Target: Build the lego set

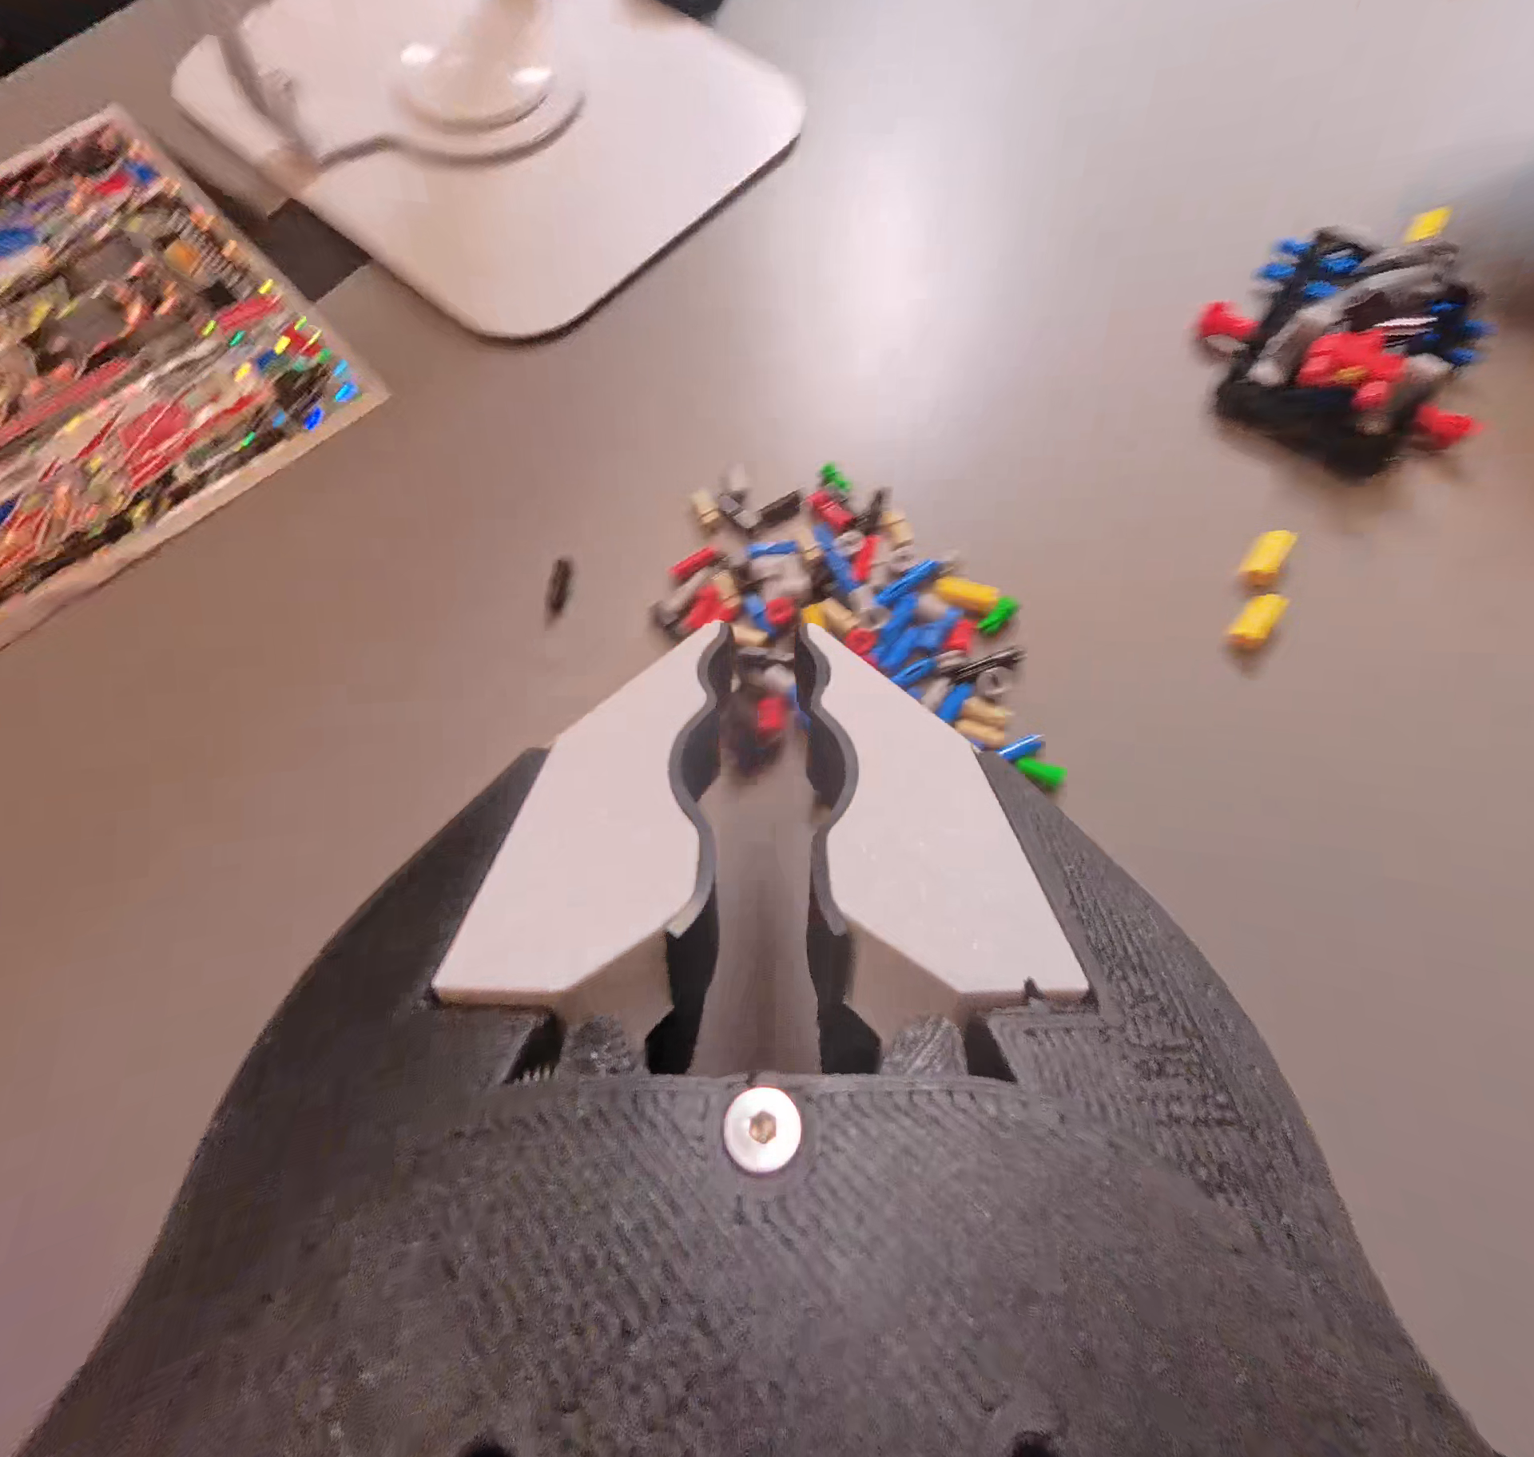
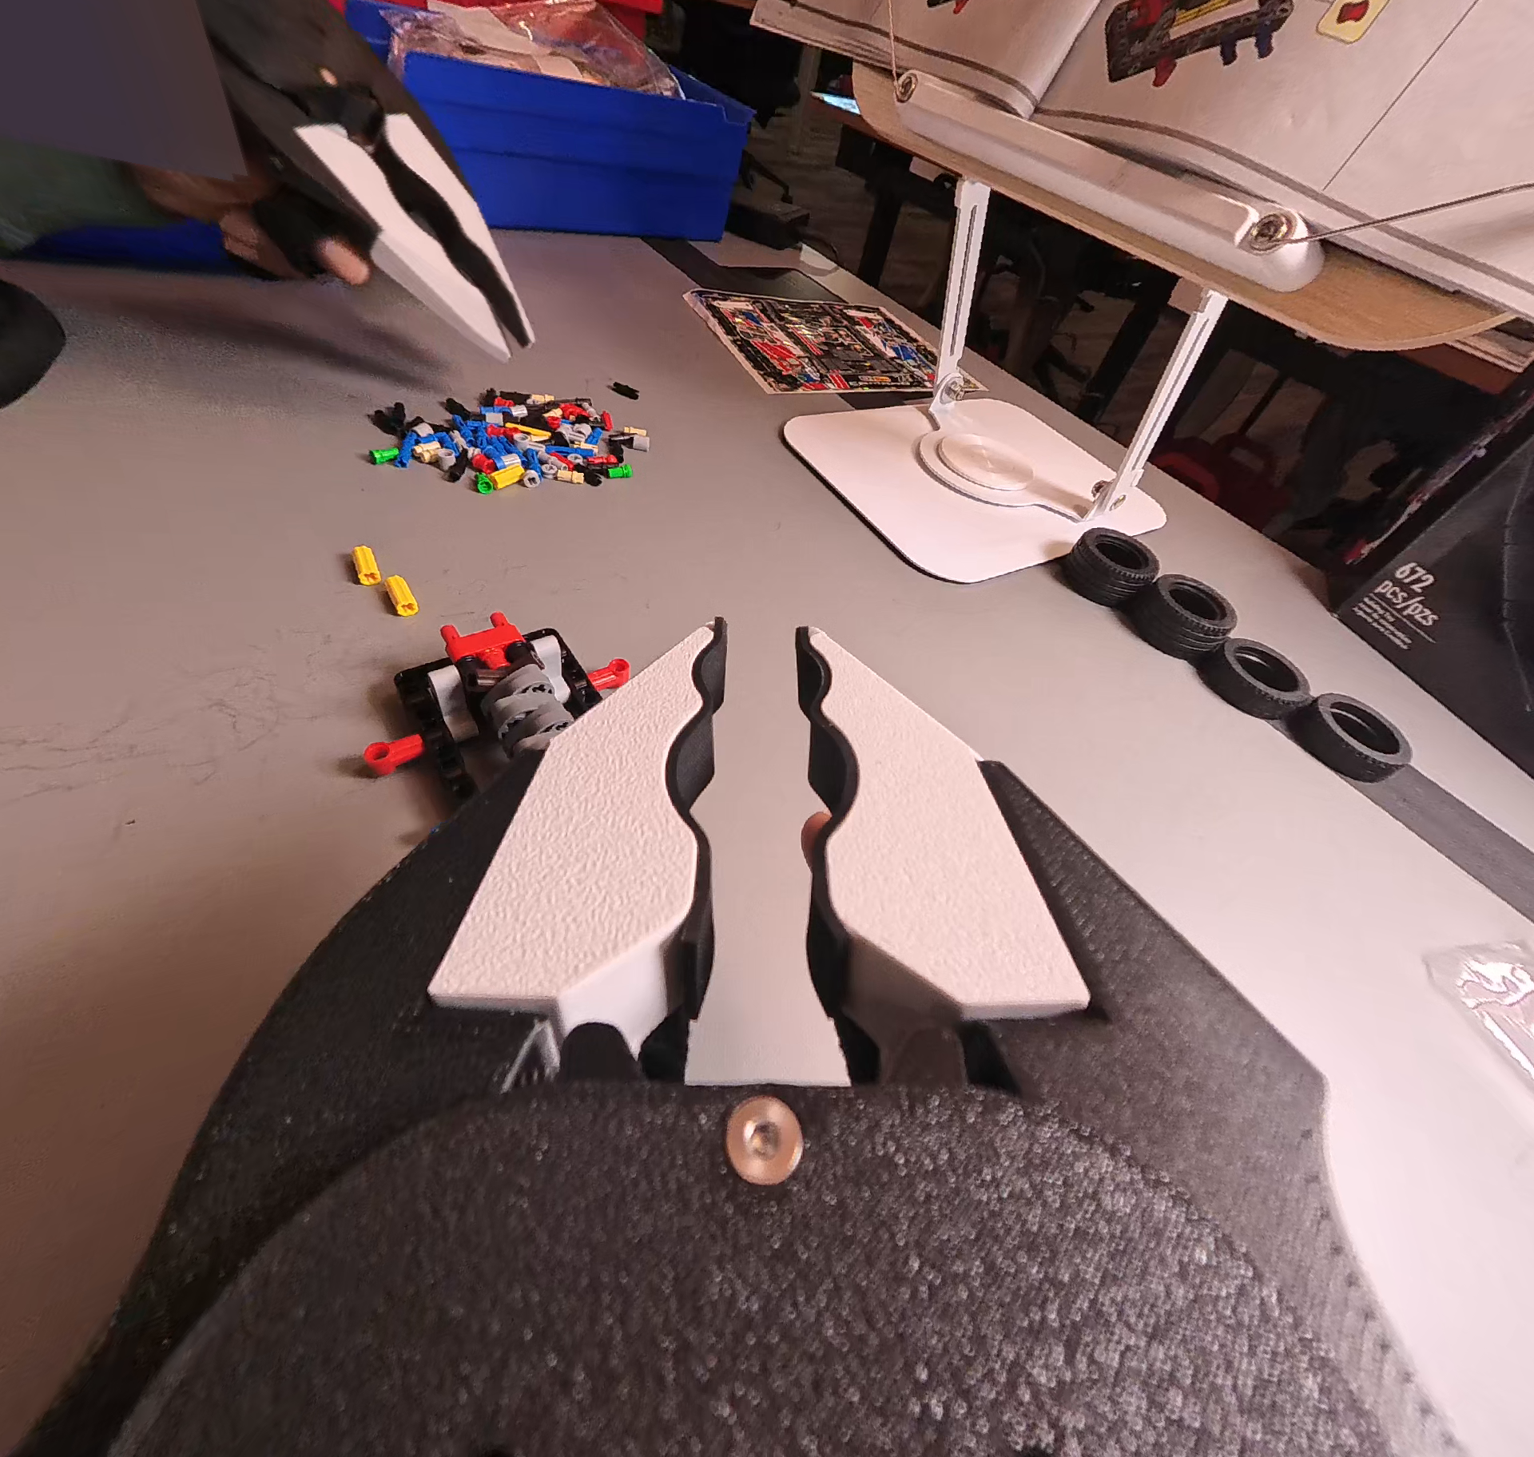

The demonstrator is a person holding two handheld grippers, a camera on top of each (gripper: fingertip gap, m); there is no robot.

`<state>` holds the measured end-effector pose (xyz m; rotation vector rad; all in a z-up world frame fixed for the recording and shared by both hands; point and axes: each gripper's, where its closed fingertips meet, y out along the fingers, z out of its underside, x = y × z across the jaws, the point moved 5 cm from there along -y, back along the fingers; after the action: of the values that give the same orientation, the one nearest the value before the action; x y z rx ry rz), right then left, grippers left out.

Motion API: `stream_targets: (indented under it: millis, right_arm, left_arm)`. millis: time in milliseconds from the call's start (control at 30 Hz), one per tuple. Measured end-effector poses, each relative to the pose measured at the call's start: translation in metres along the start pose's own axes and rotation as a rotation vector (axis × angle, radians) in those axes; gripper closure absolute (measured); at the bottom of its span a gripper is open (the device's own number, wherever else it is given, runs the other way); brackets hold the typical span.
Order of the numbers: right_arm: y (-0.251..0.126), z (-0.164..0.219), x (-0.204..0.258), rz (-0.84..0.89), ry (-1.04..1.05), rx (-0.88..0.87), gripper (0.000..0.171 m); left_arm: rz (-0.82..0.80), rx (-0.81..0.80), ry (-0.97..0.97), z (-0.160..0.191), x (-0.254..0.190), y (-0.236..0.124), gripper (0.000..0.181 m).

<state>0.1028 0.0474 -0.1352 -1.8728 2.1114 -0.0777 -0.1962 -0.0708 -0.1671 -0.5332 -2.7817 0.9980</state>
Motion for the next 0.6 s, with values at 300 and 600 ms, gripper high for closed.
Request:
stream_targets:
  millis: [300, 600]
  right_arm:
    - [0.001, 0.004, -0.001, -0.001, 0.007, 0.012, 0.156]
    - [0.003, 0.006, -0.002, 0.0, 0.013, 0.019, 0.156]
  left_arm:
    - [0.063, 0.111, 0.055, 0.017, -0.002, 0.009, 0.176]
    - [0.042, 0.033, 0.091, 0.0, -0.006, 0.012, 0.171]
